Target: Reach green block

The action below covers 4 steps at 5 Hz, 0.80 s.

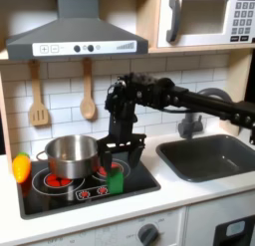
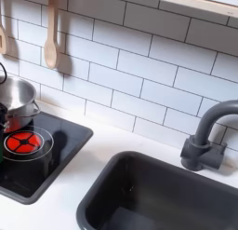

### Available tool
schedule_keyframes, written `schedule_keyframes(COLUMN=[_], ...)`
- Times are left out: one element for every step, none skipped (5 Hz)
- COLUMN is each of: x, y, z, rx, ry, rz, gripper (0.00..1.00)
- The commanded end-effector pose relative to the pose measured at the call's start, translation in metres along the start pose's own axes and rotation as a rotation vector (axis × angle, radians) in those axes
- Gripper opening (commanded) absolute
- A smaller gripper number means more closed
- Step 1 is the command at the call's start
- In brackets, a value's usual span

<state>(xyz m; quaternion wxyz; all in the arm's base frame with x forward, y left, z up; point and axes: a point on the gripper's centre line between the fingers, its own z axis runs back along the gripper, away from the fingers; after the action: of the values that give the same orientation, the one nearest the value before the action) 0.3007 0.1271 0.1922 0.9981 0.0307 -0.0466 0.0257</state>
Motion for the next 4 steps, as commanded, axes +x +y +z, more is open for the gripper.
schedule_keyframes(x=[0.001,0.003,0.006,0.006], y=[-0.002,-0.004,0.002,0.004], z=[-0.009,-0.012,-0.017,-0.026], rx=[-0.011,-0.007,-0.003,-0.012], ry=[0.023,0.026,0.033,0.053], rz=[-0.015,-0.009,0.01,0.016], gripper=[1.0,1.0,1.0,1.0])
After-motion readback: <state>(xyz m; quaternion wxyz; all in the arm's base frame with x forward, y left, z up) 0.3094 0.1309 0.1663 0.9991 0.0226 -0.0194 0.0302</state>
